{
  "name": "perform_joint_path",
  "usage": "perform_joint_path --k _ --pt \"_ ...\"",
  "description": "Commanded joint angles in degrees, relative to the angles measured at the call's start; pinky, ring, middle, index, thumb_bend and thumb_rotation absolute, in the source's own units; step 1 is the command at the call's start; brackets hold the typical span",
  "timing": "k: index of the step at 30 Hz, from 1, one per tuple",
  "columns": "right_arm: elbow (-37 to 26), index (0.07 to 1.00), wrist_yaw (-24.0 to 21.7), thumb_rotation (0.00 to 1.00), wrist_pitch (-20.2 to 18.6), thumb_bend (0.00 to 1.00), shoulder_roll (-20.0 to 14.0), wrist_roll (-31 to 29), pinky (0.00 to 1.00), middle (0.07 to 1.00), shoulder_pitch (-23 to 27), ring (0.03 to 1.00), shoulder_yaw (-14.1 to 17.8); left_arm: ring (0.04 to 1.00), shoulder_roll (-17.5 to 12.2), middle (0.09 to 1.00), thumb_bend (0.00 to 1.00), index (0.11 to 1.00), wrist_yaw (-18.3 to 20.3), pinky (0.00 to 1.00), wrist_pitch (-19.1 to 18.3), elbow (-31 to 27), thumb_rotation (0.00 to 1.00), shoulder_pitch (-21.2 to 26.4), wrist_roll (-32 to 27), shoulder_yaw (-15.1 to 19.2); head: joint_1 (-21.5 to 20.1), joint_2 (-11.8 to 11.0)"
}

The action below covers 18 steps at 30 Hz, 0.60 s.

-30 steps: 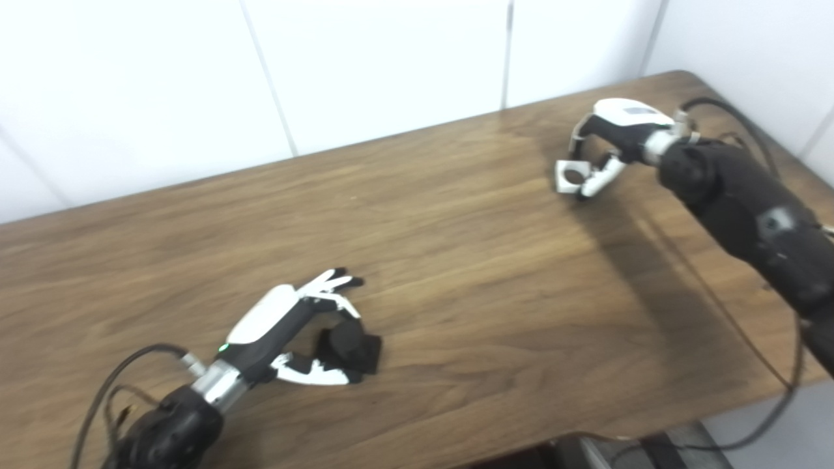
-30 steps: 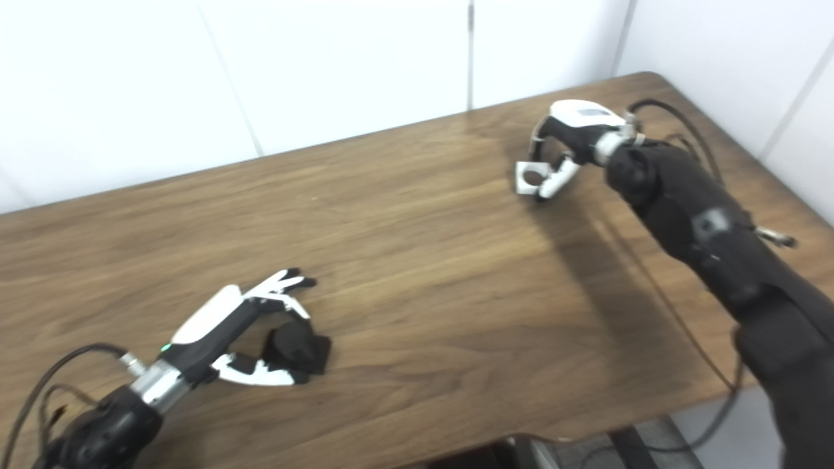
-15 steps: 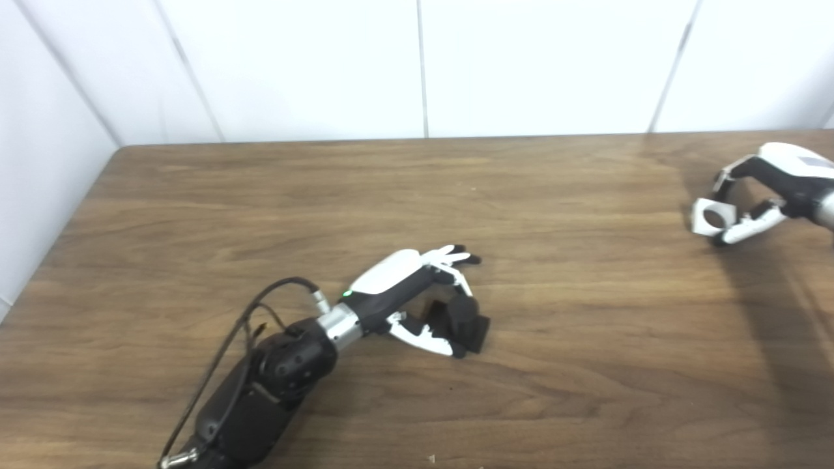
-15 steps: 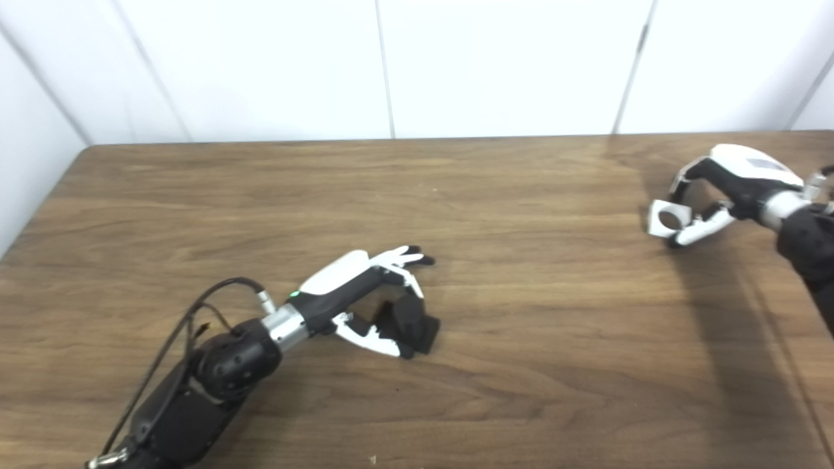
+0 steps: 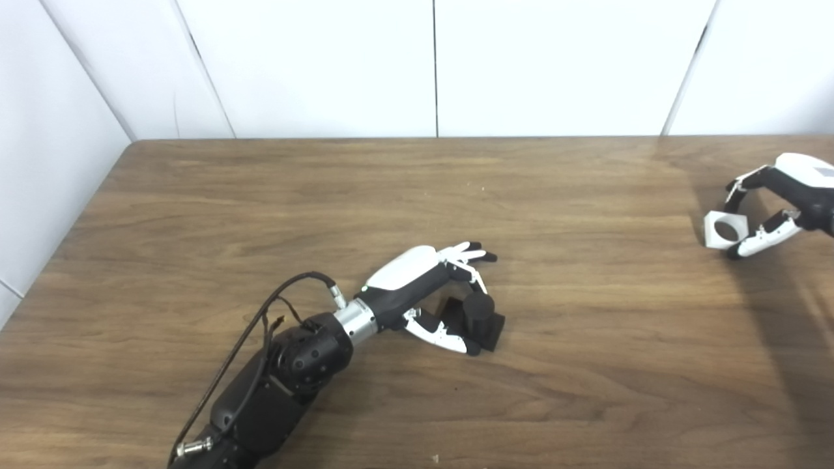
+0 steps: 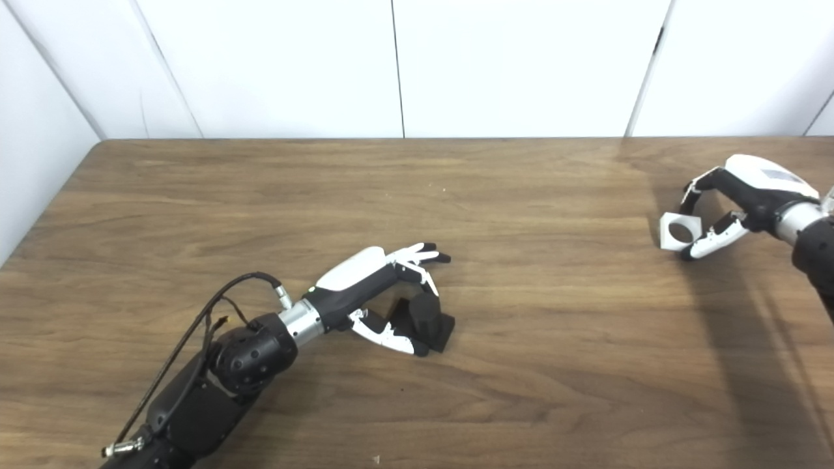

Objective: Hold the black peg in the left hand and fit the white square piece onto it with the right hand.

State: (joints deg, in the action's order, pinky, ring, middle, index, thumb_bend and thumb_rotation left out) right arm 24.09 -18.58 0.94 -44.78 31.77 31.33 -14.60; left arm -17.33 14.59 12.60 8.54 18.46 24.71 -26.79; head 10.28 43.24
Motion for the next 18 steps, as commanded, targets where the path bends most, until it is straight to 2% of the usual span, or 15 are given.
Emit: perform_joint_path --k 1,7,13,18 --pt "-2.57 0.483 0.16 0.12 1.63 0.52 -1.68 -0.64 0.89 0.818 2.8 0.902 1.53 1.0 -0.96 0.936 0.52 0.492 2.73 0.98 -3.63 3.55 0.08 -1.63 5.08 -2.38 -0.07 0.05" --pt "-6.18 0.481 -0.08 0.12 3.07 0.52 -1.64 -1.01 0.86 0.805 3.31 0.89 1.97 1.0 -0.95 0.935 0.52 0.492 2.53 0.98 -3.5 3.63 0.08 -1.53 5.15 -2.44 -0.26 0.05" --pt "-10.06 0.481 -1.5 0.12 2.66 0.52 -1.25 -1.79 0.87 0.805 3.2 0.887 2.69 1.0 -1.02 0.935 0.52 0.492 2.31 0.98 -3.37 3.94 0.08 -1.42 5.19 -2.61 -0.65 0.04" --pt "-13.72 0.481 -2.61 0.12 3.29 0.52 -0.99 -2.02 0.83 0.802 2.97 0.878 2.91 1.0 -0.98 0.935 0.52 0.492 2.41 0.98 -3.66 3.86 0.08 -1.39 5.26 -2.67 -0.79 -0.02"
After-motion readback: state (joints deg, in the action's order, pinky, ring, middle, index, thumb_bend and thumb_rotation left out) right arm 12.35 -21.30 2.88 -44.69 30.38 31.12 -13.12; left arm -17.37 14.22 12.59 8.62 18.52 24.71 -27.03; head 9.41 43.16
